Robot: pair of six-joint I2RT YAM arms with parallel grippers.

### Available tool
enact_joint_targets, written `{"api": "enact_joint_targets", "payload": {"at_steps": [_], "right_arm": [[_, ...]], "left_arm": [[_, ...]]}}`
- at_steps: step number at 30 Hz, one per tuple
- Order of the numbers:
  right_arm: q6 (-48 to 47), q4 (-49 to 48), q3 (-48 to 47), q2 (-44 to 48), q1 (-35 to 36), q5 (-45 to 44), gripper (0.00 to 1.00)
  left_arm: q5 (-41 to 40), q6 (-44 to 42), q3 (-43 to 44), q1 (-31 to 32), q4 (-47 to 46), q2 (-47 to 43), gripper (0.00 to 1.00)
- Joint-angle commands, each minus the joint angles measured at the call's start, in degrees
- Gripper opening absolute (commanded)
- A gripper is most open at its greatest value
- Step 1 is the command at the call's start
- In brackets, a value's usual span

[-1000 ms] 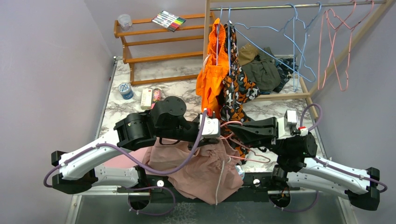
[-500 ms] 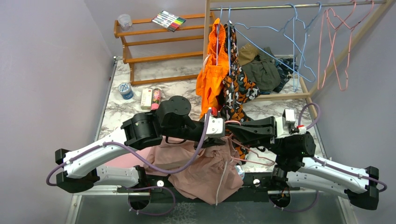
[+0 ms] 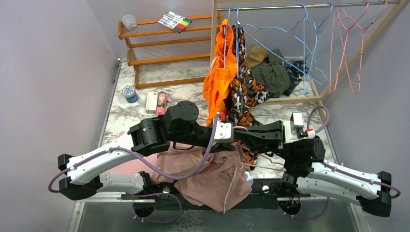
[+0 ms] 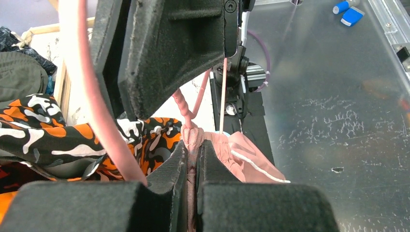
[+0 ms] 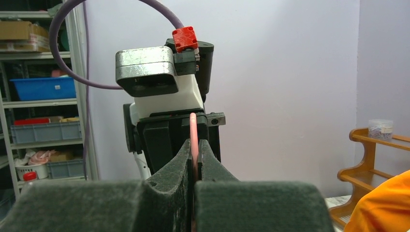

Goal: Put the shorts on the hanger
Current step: Hang the shorts on the hanger.

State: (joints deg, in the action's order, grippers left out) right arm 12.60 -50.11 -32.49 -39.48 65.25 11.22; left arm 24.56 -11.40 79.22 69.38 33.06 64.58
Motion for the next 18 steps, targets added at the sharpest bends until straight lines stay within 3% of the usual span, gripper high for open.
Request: {"api": "enact_joint_targets", "payload": {"at_steps": [1, 9, 18], "right_arm": [[-0.1, -1.8, -0.3, -0.1, 0.0, 2.0, 0.01], [-2.4, 2.2, -1.2, 0.3, 0.0, 2.8, 0.03], [-3.4, 7.8, -3.1, 0.4, 0.0, 1.4, 0.36]], "left_arm": [[-0.5, 0.9, -3.0, 0.2, -2.5, -1.5, 0.0], [-8.7, 2.4, -9.1, 0.3, -8.7, -7.7, 0.0], [-18.0, 2.7, -14.5, 0.3, -11.9, -15.7, 0.0]]}}
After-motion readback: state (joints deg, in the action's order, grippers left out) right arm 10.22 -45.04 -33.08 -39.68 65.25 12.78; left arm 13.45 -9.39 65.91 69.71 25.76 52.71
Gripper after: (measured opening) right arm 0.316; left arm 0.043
